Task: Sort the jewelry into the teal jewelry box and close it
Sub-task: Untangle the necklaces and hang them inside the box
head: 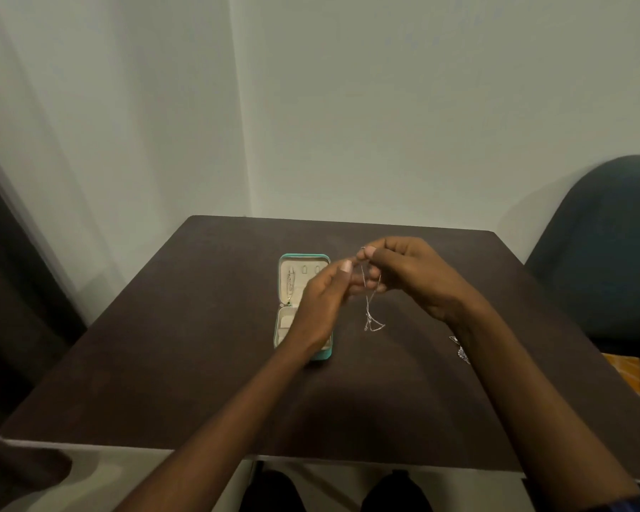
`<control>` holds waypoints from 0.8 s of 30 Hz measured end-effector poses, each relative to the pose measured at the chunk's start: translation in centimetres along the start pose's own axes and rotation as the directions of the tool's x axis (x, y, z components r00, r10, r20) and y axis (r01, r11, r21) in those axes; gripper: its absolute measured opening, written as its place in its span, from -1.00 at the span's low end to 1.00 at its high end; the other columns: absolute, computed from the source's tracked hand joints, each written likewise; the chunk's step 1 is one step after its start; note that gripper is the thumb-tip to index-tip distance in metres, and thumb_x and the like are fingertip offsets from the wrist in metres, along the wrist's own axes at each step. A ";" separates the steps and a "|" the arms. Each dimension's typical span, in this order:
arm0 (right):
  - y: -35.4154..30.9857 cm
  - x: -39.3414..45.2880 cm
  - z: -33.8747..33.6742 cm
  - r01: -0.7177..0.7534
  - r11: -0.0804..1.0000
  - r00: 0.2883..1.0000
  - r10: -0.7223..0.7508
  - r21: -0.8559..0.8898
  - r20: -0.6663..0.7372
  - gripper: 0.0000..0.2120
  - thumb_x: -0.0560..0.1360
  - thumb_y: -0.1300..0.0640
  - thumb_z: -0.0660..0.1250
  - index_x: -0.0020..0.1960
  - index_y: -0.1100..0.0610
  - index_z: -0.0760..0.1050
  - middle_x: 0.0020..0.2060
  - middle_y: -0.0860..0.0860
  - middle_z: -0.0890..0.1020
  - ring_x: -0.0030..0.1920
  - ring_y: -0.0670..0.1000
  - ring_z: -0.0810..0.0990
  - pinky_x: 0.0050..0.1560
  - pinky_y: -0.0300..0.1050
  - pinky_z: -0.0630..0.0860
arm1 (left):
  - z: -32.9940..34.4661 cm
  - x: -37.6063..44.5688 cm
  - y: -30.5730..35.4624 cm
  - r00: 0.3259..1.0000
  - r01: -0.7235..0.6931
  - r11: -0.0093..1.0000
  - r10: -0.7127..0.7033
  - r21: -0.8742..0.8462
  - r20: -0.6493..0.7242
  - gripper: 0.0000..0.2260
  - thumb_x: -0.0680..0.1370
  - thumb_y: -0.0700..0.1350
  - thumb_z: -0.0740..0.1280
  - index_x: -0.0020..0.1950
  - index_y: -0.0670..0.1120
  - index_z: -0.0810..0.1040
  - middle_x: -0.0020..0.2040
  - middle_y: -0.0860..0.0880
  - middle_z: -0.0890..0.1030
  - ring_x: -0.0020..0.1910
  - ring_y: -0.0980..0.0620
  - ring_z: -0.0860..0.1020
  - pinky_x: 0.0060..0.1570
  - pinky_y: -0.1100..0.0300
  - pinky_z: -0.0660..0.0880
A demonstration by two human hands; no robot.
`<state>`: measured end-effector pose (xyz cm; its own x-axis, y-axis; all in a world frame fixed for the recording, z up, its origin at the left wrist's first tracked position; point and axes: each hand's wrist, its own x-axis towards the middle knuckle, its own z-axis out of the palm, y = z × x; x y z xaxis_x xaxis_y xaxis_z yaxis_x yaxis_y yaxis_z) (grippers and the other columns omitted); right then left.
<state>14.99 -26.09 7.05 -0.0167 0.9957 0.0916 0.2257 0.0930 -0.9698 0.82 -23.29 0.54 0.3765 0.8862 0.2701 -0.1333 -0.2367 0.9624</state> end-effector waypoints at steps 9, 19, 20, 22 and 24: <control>0.1 -0.7 -1.3 -0.103 0.974 0.994 0.107 0.202 -0.009 -0.84 0.55 0.25 0.23 -0.07 0.20 0.59 -0.42 -0.01 0.42 -0.59 -0.15 0.24 -0.58 -0.27 0.31 | 1.0 -1.7 -1.2 0.972 0.192 0.961 -0.213 -0.200 -0.094 -0.85 0.59 -0.13 0.24 -0.05 -0.09 0.60 -0.19 -0.02 0.64 -0.09 0.01 0.63 0.03 0.07 0.57; 1.6 -0.7 -2.5 -0.137 0.964 0.982 0.162 0.227 -0.095 -0.84 0.55 0.27 0.22 -0.09 0.23 0.57 -0.41 0.01 0.38 -0.55 -0.13 0.26 -0.59 -0.29 0.23 | -0.5 -2.2 -1.0 0.925 0.351 0.854 -0.379 -0.384 0.004 -0.90 0.57 -0.19 0.26 0.00 -0.18 0.55 -0.36 -0.03 0.49 -0.37 0.07 0.54 -0.15 0.10 0.62; 1.8 -0.7 -2.5 -0.150 0.962 0.980 0.175 0.227 -0.096 -0.85 0.55 0.27 0.22 -0.08 0.23 0.57 -0.41 0.01 0.38 -0.56 -0.14 0.26 -0.61 -0.30 0.21 | -0.6 -2.3 -1.1 0.934 0.335 0.894 -0.357 -0.296 -0.020 -0.90 0.57 -0.18 0.27 0.01 -0.17 0.55 -0.32 -0.04 0.52 -0.32 0.07 0.56 -0.14 0.11 0.61; 2.1 -0.8 -2.6 -0.182 0.961 0.978 0.199 0.207 -0.064 -0.86 0.54 0.26 0.23 -0.07 0.23 0.57 -0.42 -0.01 0.38 -0.59 -0.16 0.23 -0.65 -0.35 0.15 | -1.0 -2.3 -1.4 0.949 0.287 0.943 -0.304 -0.170 -0.086 -0.91 0.56 -0.18 0.29 -0.02 -0.16 0.57 -0.18 -0.08 0.60 -0.18 0.05 0.60 -0.06 0.13 0.59; 2.3 -1.1 -2.7 -0.208 0.969 0.976 0.213 0.133 -0.031 -0.87 0.53 0.23 0.26 -0.06 0.24 0.58 -0.46 -0.04 0.37 -0.60 -0.16 0.19 -0.66 -0.37 0.11 | -1.4 -2.2 -1.2 0.950 0.267 0.934 -0.296 -0.238 -0.096 -0.92 0.56 -0.21 0.27 -0.07 -0.14 0.56 -0.11 -0.10 0.64 -0.05 0.00 0.63 0.05 0.09 0.57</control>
<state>18.12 -26.96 5.27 0.0617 0.9919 -0.1106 0.0930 -0.1160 -0.9889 -1.13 -24.41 -1.25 0.3091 0.9505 -0.0311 -0.2421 0.1103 0.9640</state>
